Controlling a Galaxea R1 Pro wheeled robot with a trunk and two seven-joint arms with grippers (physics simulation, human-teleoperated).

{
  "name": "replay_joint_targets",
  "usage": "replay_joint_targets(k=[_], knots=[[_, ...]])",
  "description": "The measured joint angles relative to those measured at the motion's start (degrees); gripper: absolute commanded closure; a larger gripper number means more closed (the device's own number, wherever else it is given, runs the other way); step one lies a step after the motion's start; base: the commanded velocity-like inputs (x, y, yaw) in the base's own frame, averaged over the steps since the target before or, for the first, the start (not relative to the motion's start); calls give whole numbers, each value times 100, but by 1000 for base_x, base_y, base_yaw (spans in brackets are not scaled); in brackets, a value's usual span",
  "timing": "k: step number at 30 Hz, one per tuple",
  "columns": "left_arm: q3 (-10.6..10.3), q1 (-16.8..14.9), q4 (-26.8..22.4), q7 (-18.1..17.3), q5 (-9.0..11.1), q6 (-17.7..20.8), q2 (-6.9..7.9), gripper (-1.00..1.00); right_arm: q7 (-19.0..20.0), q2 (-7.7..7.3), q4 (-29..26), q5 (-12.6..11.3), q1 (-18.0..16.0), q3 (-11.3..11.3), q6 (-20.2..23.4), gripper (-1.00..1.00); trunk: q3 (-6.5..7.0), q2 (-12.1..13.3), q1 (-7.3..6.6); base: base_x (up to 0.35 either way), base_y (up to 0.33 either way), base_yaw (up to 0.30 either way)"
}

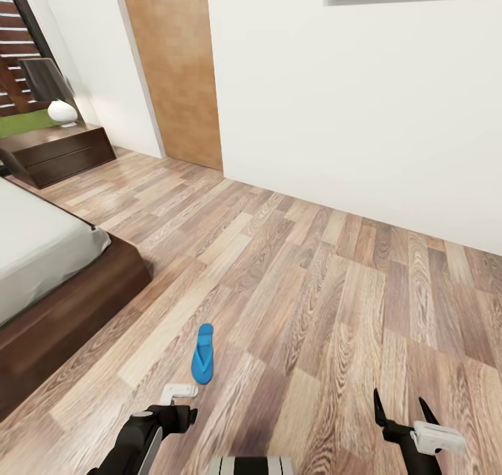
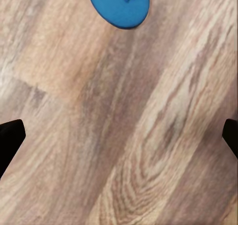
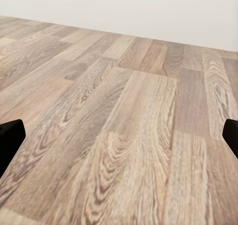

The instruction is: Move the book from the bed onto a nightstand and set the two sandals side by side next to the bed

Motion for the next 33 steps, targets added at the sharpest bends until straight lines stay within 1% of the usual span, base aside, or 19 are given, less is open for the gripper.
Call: replay_joint_targets(k=[8,14,21,33], knots=[[0,0,0,0,0,-3,0,-100,0,3,0,0,0,0,0,-100,0,0,0,216,-97,0],[0,0,-1,-3,0,-1,0,-100,0,5,0,-1,0,0,0,-100,0,0,1,56,-16,0],[0,0,-1,0,0,-1,0,-100,0,7,0,-1,0,6,0,-100,0,0,-1,225,-1,0],[0,0,0,-2,0,-3,0,-100,0,7,0,1,0,8,0,-100,0,0,0,52,-25,0]])
